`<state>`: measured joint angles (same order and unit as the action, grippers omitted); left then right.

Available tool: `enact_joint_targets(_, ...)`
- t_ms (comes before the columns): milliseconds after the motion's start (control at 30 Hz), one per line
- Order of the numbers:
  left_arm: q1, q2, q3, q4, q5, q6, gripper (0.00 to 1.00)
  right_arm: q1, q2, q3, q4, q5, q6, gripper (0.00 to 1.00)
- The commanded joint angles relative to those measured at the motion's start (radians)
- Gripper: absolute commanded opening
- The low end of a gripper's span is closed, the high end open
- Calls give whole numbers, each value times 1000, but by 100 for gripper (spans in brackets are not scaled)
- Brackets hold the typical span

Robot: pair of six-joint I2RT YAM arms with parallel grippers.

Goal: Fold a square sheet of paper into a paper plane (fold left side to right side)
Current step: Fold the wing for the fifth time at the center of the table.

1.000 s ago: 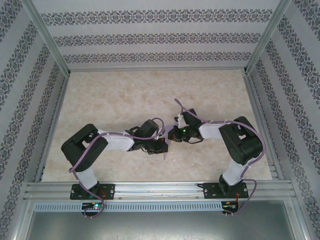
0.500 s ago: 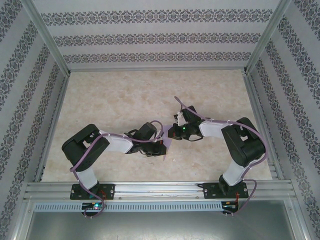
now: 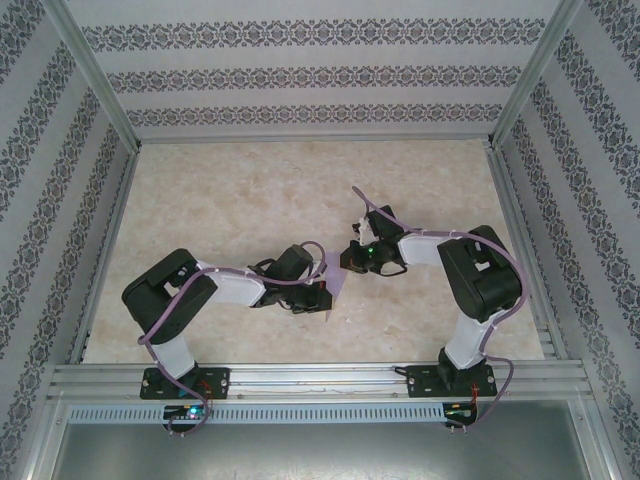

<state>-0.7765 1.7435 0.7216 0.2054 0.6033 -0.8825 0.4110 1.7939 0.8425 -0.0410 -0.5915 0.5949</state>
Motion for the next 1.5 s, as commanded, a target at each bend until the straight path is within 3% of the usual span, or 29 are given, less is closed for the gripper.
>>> enact_joint_targets(0,8,-37,54,-58,25,0,1,-6,23,-10,-42,53,-32,0)
enact_joint_targets(500,10,96,192,-111,47,52,1,-4,33,-34,-50,80,-39,0)
enact_joint_targets(1467,-53,-36,-25,-181,62,97,1,-32,73,-6,-129,133,-91,0)
